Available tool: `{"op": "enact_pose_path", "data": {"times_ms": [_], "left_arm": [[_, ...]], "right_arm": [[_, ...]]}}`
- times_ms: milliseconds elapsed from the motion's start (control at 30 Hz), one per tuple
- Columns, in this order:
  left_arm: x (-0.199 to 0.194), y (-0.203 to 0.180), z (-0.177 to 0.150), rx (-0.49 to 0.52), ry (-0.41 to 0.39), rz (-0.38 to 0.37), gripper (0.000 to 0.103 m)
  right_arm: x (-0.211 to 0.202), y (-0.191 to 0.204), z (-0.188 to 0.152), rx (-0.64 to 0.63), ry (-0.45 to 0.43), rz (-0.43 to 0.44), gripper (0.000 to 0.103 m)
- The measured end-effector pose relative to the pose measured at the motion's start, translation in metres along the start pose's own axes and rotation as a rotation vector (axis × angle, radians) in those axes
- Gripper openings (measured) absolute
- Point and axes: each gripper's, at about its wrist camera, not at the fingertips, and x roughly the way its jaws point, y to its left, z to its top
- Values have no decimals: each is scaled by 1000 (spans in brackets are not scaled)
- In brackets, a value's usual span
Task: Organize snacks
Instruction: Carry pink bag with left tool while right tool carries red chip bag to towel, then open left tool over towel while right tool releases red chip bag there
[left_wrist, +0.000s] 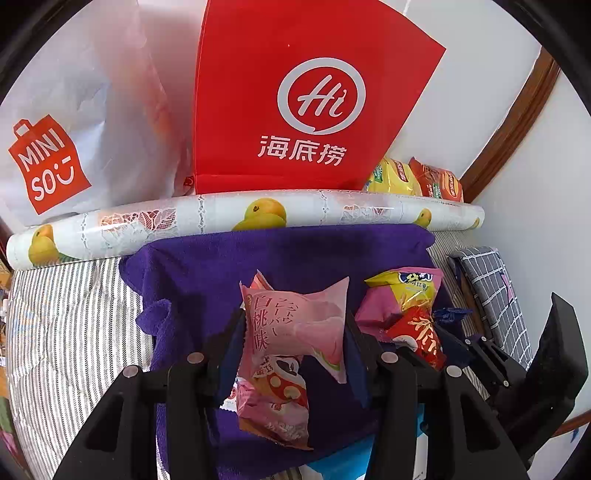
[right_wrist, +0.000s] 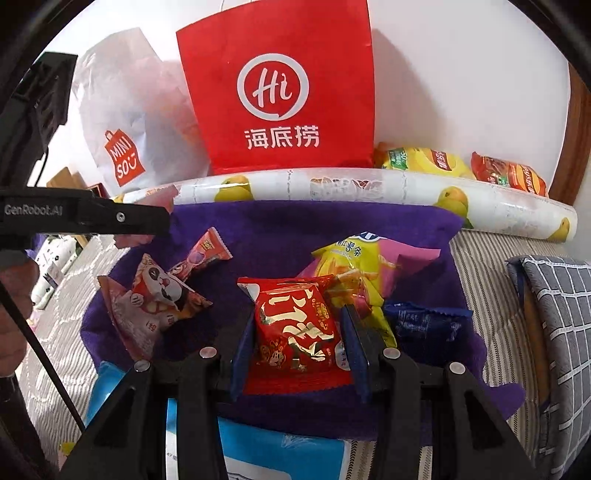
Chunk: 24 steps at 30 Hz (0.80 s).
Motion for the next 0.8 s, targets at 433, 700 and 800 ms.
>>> {"op": "enact_pose_path", "data": {"times_ms": [433, 700, 800], "left_arm": [[4, 0, -3, 5, 18, 5, 47], [14, -1, -5, 9, 46, 25, 47], [19, 2, -6, -9, 62, 28, 47]], "right_arm": [[11, -16, -2, 96, 58, 34, 46], [1, -13, 0, 85, 19, 48, 67], [-7, -13, 0, 76, -15, 41, 69]]}}
